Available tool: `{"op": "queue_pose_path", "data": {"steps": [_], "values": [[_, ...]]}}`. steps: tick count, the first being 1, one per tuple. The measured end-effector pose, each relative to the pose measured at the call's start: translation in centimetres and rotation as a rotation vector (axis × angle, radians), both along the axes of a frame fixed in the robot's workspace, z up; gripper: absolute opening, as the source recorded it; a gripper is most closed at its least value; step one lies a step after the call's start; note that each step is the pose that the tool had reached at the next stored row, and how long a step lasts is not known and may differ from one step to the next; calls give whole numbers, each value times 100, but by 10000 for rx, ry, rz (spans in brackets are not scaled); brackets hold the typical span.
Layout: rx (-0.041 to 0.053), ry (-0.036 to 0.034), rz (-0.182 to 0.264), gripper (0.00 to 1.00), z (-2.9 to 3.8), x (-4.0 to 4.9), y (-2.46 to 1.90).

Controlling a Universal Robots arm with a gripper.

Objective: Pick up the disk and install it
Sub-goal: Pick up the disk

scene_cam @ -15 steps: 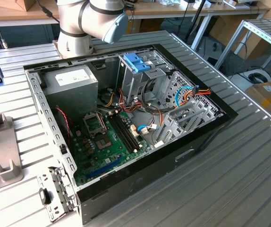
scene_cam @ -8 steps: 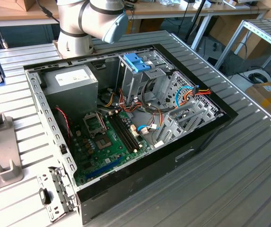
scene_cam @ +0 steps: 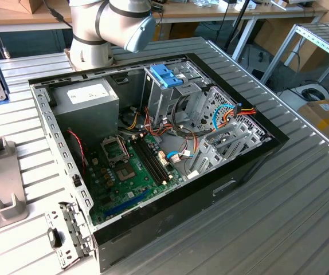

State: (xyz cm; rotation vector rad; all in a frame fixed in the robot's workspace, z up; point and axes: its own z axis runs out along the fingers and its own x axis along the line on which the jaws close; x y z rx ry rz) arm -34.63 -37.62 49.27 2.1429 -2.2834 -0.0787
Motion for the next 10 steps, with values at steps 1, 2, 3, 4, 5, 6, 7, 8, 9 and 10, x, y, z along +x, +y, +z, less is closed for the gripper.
{"op": "queue_pose_path", "data": {"steps": [1, 2, 3, 4, 5, 6, 7, 8, 9, 10], "values": [[-1, 1, 0, 37, 0, 4, 0], [0, 0, 0, 37, -1, 10, 0], [-1, 1, 0, 37, -1, 16, 0], [-1, 1, 0, 37, -1, 19, 0], [-1, 1, 0, 37, -2, 22, 0], [0, 0, 0, 37, -3, 26, 0], [-1, 1, 0, 37, -3, 29, 0], [-1, 1, 0, 37, -3, 33, 0], [0, 1, 0, 37, -3, 36, 0], [0, 0, 0, 37, -4, 38, 0]]}}
